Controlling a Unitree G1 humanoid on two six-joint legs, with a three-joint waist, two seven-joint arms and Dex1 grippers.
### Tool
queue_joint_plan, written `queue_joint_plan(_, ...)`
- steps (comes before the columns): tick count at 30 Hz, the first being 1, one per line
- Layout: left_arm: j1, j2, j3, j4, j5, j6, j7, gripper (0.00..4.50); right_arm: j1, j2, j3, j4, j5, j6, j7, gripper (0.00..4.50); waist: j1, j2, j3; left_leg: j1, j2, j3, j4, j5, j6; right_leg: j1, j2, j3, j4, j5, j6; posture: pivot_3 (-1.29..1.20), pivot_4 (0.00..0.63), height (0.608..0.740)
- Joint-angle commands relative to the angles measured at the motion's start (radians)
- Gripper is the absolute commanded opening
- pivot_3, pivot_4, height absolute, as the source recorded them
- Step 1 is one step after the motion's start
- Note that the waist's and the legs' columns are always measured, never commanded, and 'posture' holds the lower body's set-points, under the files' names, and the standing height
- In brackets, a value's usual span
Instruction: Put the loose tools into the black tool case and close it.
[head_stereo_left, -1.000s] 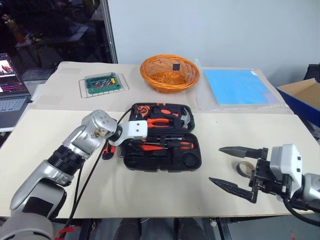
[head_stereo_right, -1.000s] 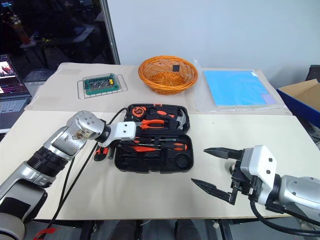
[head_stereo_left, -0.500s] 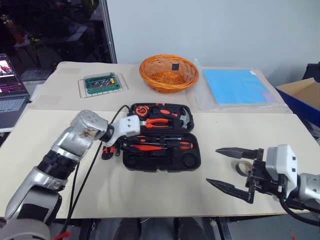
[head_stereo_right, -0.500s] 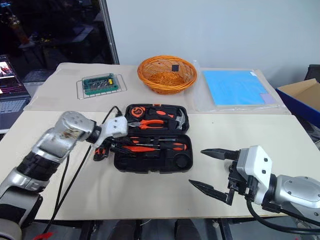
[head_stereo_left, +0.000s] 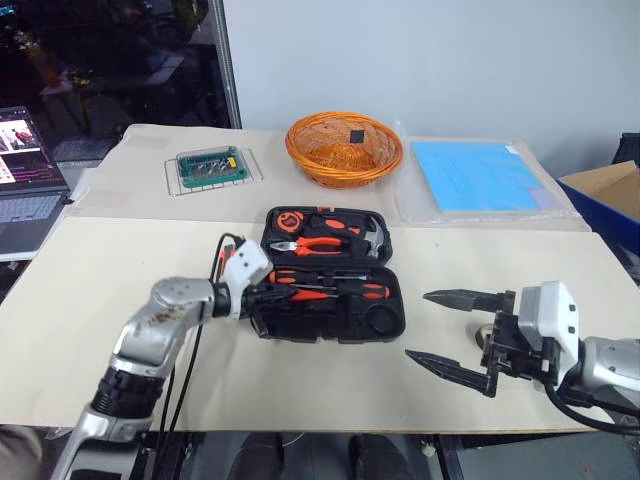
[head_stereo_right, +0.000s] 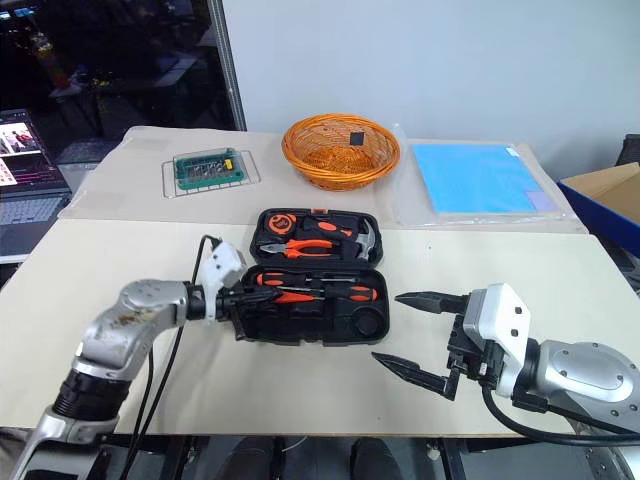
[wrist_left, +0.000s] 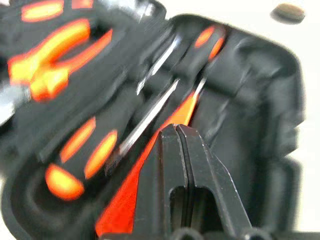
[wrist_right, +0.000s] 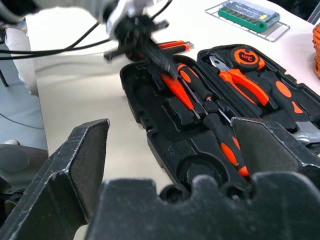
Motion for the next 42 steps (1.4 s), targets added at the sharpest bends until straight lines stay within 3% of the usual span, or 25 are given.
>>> queue_joint_plan(1, 0.051, 0.02, -0.108, 0.055, 0.092, -0.015, 0.027, 0.05, 0.015, 0.0, -0.028, -0.036, 0.014, -0.011, -0.01, 4.5, 0.005, 0.002, -0.002, 0.002, 0.0, 0.0, 0.0, 0.0, 0.0, 0.003, -0.001, 0.0, 0.0, 0.0, 0.0, 0.0, 0.15, 0.74)
queue_joint_plan(5, 0.051, -0.001, -0.097, 0.04, 0.05, -0.014, 0.017, 0.05, 0.042, 0.0, -0.047, -0.048, 0.019, -0.007, -0.018, 4.5, 0.0, 0.005, -0.005, 0.019, 0.0, 0.002, -0.003, -0.004, -0.005, 0.018, -0.002, 0.0, -0.002, -0.01, -0.002, 0.0, 0.15, 0.74)
queue_joint_plan(8, 0.043, -0.044, -0.01, -0.012, -0.067, 0.004, -0.004, 0.05, 0.066, 0.01, -0.069, -0.064, 0.033, 0.002, -0.043, 4.5, -0.003, 0.009, -0.007, 0.025, 0.0, 0.003, -0.005, -0.004, -0.005, 0.022, -0.003, 0.0, -0.003, -0.011, -0.003, 0.0, 0.15, 0.74)
queue_joint_plan(16, 0.016, -0.034, 0.128, -0.139, -0.237, 0.099, 0.007, 0.05, 0.17, 0.046, -0.161, -0.105, 0.077, 0.028, -0.111, 4.5, -0.001, 0.007, -0.006, 0.015, 0.0, 0.002, -0.006, -0.001, 0.0, 0.013, -0.002, 0.001, -0.002, -0.011, -0.003, 0.0, 0.15, 0.74)
queue_joint_plan(25, -0.016, -0.065, -0.059, 0.032, -0.002, 0.053, 0.177, 0.05, 0.24, 0.044, -0.233, -0.128, 0.104, 0.033, -0.134, 4.5, 0.006, 0.005, -0.005, 0.014, -0.001, 0.001, -0.006, -0.001, 0.0, 0.014, -0.002, 0.001, -0.004, -0.012, -0.002, 0.0, 0.15, 0.74)
queue_joint_plan(31, -0.023, -0.114, -0.099, 0.076, 0.023, 0.027, 0.197, 0.05, 0.304, 0.042, -0.304, -0.142, 0.113, 0.064, -0.142, 4.5, 0.006, 0.006, -0.006, 0.015, 0.0, 0.001, -0.008, -0.001, 0.0, 0.016, -0.002, 0.0, -0.009, -0.011, -0.002, 0.0, 0.15, 0.74)
queue_joint_plan(39, -0.018, -0.062, 0.087, -0.044, -0.144, -0.009, 0.087, 0.05, 0.318, 0.055, -0.318, -0.137, 0.084, 0.08, -0.212, 4.5, 0.0, 0.005, -0.005, 0.012, 0.0, 0.001, -0.008, -0.001, 0.0, 0.013, -0.002, 0.0, -0.011, -0.01, -0.003, 0.0, 0.15, 0.74)
queue_joint_plan(42, 0.002, -0.065, 0.204, -0.133, -0.17, 0.089, 0.222, 0.72, 0.265, 0.061, -0.3, -0.15, 0.159, 0.029, -0.164, 4.5, -0.003, 0.005, -0.004, 0.012, 0.001, 0.001, -0.009, -0.001, 0.0, 0.013, -0.002, 0.0, -0.011, -0.01, -0.003, 0.0, 0.15, 0.74)
